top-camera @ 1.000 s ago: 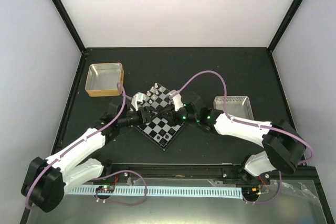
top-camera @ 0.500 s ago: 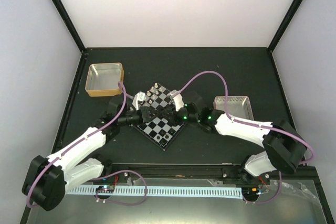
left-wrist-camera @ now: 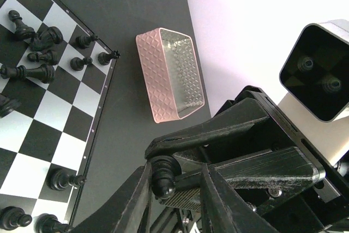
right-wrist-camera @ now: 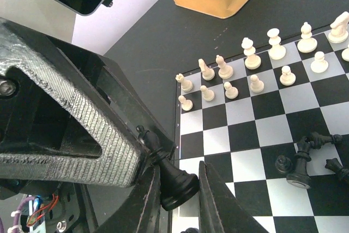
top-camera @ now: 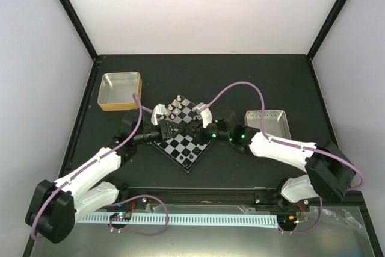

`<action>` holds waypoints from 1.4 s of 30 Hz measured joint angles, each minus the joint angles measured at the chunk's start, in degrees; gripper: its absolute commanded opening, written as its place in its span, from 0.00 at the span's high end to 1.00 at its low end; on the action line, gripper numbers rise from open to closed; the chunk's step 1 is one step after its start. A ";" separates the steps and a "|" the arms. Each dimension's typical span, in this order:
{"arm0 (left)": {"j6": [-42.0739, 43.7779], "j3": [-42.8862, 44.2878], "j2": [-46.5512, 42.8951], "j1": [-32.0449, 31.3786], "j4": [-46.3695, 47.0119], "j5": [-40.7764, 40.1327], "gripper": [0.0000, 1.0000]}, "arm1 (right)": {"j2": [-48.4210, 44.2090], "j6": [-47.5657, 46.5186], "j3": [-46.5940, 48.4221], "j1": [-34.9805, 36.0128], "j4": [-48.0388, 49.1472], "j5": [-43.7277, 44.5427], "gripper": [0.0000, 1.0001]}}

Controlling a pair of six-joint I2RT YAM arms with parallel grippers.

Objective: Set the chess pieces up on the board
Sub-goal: Place the chess piece on the chessboard.

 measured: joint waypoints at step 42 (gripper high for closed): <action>26.58 27.93 29.44 -23.58 -27.71 -32.85 0.94 | -26.36 24.50 -9.68 -0.68 -33.48 44.87 0.41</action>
